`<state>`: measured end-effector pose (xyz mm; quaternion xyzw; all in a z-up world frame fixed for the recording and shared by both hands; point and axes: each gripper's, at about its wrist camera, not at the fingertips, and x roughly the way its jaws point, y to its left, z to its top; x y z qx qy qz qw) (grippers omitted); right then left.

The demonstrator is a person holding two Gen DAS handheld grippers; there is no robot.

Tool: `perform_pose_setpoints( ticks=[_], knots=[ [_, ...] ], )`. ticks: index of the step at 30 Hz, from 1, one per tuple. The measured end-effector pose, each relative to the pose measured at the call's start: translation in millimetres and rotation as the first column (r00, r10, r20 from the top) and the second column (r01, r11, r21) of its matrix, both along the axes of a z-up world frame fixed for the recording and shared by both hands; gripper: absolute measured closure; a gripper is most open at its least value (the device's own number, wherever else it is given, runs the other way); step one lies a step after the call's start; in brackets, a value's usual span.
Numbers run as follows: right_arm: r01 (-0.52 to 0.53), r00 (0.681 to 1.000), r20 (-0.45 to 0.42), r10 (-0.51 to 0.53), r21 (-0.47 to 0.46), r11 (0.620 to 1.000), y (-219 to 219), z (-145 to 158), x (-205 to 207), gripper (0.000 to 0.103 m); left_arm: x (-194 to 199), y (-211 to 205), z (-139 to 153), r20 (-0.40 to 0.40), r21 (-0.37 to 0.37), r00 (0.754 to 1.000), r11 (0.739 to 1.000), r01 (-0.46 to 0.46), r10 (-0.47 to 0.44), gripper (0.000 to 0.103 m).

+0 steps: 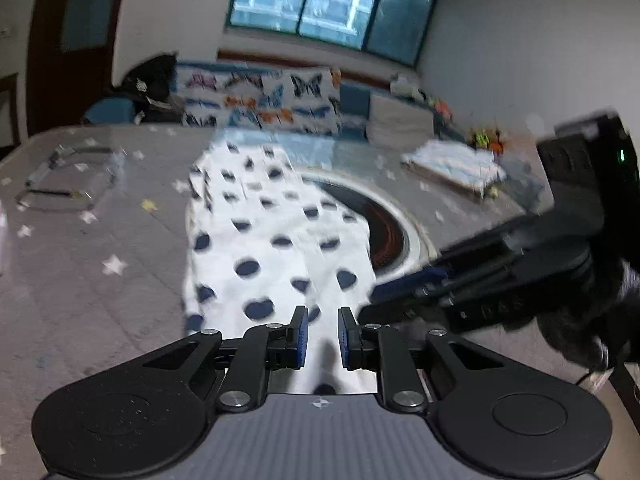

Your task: Fold clothes

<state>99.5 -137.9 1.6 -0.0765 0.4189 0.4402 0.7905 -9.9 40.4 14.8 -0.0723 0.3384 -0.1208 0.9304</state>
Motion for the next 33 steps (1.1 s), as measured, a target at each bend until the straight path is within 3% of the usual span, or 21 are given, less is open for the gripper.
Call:
perform_pose_setpoints(
  ticks=[5, 10, 14, 15, 19, 22, 29, 31, 33],
  knots=[
    [0.100, 0.995, 0.009, -0.101, 0.025, 0.995, -27, 4, 25, 0.075, 7, -1, 1, -0.010, 0.005, 1.000, 1.000, -0.003, 0.003, 0.085],
    [0.225, 0.974, -0.002, -0.225, -0.009, 0.974, -50, -9, 63, 0.075, 15, -1, 3, -0.019, 0.011, 1.000, 1.000, -0.008, 0.008, 0.085],
    [0.247, 0.969, -0.017, -0.247, -0.014, 0.969, -51, -20, 83, 0.074, 33, -23, 15, 0.011, 0.017, 0.998, 0.998, 0.060, -0.060, 0.084],
    [0.250, 0.968, -0.023, -0.250, -0.011, 0.968, -51, -23, 87, 0.074, 38, -30, 17, 0.019, 0.034, 0.997, 0.996, 0.080, -0.081, 0.082],
    [0.249, 0.967, -0.056, -0.247, 0.028, 0.968, -47, -22, 102, 0.074, 62, -58, 12, 0.030, 0.124, 0.992, 0.985, 0.121, -0.126, 0.061],
    [0.235, 0.970, -0.073, -0.230, 0.063, 0.970, -42, -18, 110, 0.074, 79, -70, 3, 0.023, 0.186, 0.992, 0.975, 0.121, -0.128, 0.060],
    [0.191, 0.979, -0.110, -0.173, 0.187, 0.964, -29, -3, 122, 0.074, 101, -61, -18, -0.033, 0.187, 0.997, 0.979, 0.081, -0.076, 0.063],
    [0.195, 0.979, -0.106, -0.176, 0.200, 0.960, -31, -1, 121, 0.074, 105, -54, -21, -0.044, 0.158, 0.997, 0.985, 0.071, -0.065, 0.078],
    [0.199, 0.978, -0.103, -0.181, 0.210, 0.957, -33, 2, 121, 0.073, 107, -46, -21, -0.047, 0.117, 0.997, 0.991, 0.060, -0.055, 0.081]
  ],
)
